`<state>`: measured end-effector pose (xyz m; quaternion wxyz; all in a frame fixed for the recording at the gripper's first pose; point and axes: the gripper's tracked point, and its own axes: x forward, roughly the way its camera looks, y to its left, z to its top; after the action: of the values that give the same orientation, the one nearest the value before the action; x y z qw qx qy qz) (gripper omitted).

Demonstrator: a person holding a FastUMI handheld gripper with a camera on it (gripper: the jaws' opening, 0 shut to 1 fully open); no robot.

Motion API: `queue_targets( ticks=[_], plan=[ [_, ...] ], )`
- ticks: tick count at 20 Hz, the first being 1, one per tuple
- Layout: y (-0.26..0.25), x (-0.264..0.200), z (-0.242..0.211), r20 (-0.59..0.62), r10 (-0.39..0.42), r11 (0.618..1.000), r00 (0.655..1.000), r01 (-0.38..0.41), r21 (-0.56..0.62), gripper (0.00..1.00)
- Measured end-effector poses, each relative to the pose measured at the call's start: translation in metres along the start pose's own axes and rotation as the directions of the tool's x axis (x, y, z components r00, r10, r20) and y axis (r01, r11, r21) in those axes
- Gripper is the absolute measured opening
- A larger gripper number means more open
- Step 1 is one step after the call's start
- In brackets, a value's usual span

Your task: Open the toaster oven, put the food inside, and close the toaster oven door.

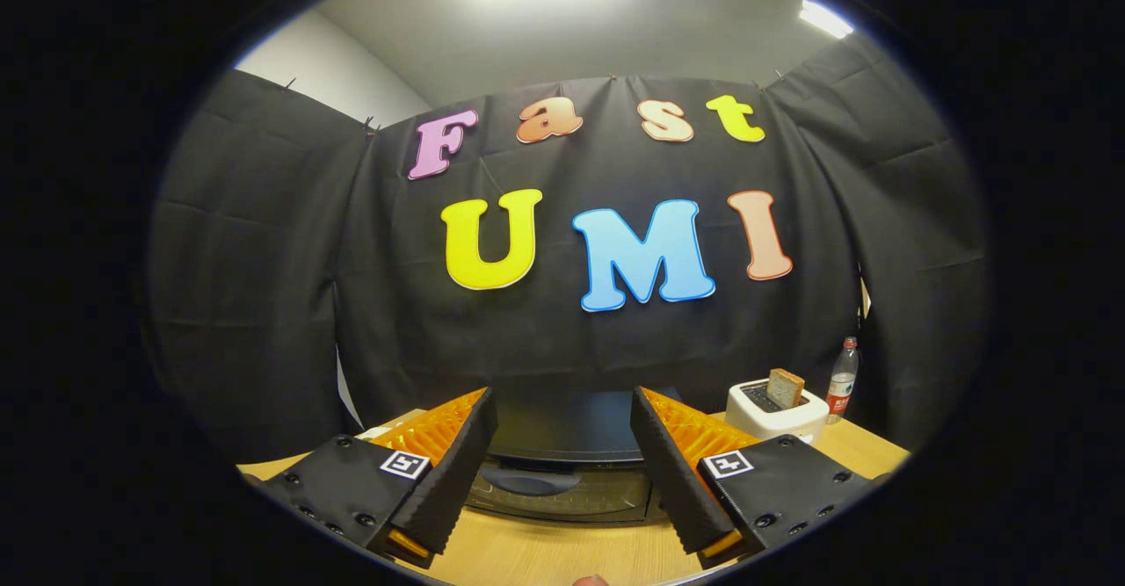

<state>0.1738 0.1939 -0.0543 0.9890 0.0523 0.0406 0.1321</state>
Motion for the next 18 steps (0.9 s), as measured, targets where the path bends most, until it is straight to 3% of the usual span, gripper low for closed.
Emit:
queue_targets(
  ticks=[9, 18],
  plan=[
    [0.021, 0.057, -0.067, -0.122, -0.006, 1.000, 0.993, 0.005, -0.006, 0.97],
    [0.025, 0.077, -0.117, -0.226, -0.037, 0.998, 0.974, 0.025, -0.055, 0.97]
  ],
)
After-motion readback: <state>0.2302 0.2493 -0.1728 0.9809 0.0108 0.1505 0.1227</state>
